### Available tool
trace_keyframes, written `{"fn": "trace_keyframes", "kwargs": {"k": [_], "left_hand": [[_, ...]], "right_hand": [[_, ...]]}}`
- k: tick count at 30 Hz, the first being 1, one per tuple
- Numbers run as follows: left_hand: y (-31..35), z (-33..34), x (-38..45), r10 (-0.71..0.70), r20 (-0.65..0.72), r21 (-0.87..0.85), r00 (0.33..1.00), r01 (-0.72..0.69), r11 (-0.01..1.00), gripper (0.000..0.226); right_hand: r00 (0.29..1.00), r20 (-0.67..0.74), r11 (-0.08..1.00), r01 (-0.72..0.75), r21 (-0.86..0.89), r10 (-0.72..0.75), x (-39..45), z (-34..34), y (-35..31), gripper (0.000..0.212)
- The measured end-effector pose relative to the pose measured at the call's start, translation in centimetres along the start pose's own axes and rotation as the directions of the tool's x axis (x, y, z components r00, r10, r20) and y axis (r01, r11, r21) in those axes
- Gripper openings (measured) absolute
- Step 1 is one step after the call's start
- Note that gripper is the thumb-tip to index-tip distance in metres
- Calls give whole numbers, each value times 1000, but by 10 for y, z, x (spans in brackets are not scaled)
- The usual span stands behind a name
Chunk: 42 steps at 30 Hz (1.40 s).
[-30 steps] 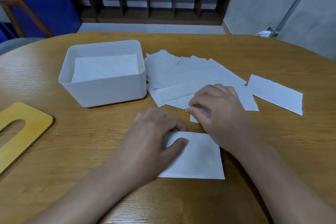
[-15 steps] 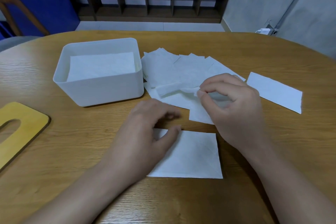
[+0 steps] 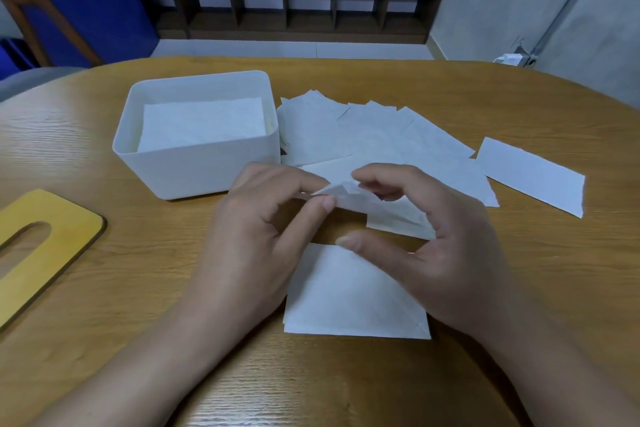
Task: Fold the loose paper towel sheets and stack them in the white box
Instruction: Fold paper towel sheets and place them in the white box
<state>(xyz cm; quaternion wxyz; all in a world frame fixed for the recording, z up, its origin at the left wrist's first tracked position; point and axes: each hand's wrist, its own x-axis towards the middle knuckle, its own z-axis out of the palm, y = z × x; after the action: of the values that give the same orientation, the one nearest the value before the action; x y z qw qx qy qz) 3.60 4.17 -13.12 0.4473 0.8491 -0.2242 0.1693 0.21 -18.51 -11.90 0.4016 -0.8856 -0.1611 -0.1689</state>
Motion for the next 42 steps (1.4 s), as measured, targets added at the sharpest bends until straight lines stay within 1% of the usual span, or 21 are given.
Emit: {"fn": "trace_keyframes", "kwargs": {"k": [2,4,6,7,9,11,13,14,16,18,20,22,24,26,29,32,34,36,38,40,42], "left_hand": [[5,-4,2,-36,-17,-113,999,34,993,7],[12,-8,4,-114,-38,-307,993,97,947,9],[16,-13,4,-183,-56,-419,982,143,897,11],[17,-15,4,-218,-46,-450,975,175,876,12],[17,-18,2,-269,36,-519,963,247,818,3],[16,-21,1,-305,133,-552,943,326,768,23],[14,-23,-2,-326,210,-513,922,387,766,37],[13,-23,-4,-321,229,-465,919,393,793,38],[9,-23,-7,-290,243,-299,926,356,885,32],[7,-22,-10,-269,295,-134,917,319,938,24],[7,-23,-12,-273,343,-50,899,307,950,20],[10,-23,-13,-280,380,46,881,285,958,19],[11,-21,-14,-280,403,166,871,231,959,22],[9,-18,-15,-262,409,253,874,167,953,30],[7,-19,-13,-205,381,289,902,95,953,45],[9,-22,-11,-149,390,283,909,36,958,46],[11,-24,-12,-143,434,278,890,18,960,57],[12,-22,-14,-144,478,328,867,-23,945,74],[12,-20,-14,-172,511,382,842,-43,923,86],[12,-19,-13,-211,531,411,821,-31,911,89],[14,-18,-12,-246,542,437,804,-20,899,86]], "right_hand": [[999,-34,999,-35,-24,35,-1,0,0,40],[994,-79,997,-71,-3,71,0,-1,-3,23],[987,-118,994,-101,48,106,-1,-6,-5,9],[980,-136,985,-132,110,147,-1,-9,-4,8],[955,-120,934,-229,273,270,-3,-16,0,15],[935,-1,882,-335,331,355,-5,-21,1,24],[907,152,875,-420,242,393,-6,-23,-2,21],[897,202,893,-425,149,393,-9,-24,-1,21],[883,264,915,-403,5,388,-13,-27,-2,24],[856,308,909,-407,-92,414,-16,-31,-6,29],[828,349,899,-403,-171,438,-17,-32,-11,34],[819,358,893,-388,-228,448,-18,-32,-12,36],[808,367,882,-372,-290,461,-20,-30,-11,37],[802,360,865,-356,-354,477,-22,-30,-7,40],[825,299,839,-331,-432,479,-20,-38,-5,44],[869,224,865,-346,-364,442,-18,-43,-8,38],[857,267,873,-340,-350,441,-16,-41,-11,40],[832,338,876,-316,-363,440,-17,-39,-12,50],[814,383,878,-293,-379,437,-18,-37,-11,58],[798,412,872,-268,-410,440,-18,-34,-12,63],[786,424,863,-259,-435,450,-17,-32,-13,63]]}}
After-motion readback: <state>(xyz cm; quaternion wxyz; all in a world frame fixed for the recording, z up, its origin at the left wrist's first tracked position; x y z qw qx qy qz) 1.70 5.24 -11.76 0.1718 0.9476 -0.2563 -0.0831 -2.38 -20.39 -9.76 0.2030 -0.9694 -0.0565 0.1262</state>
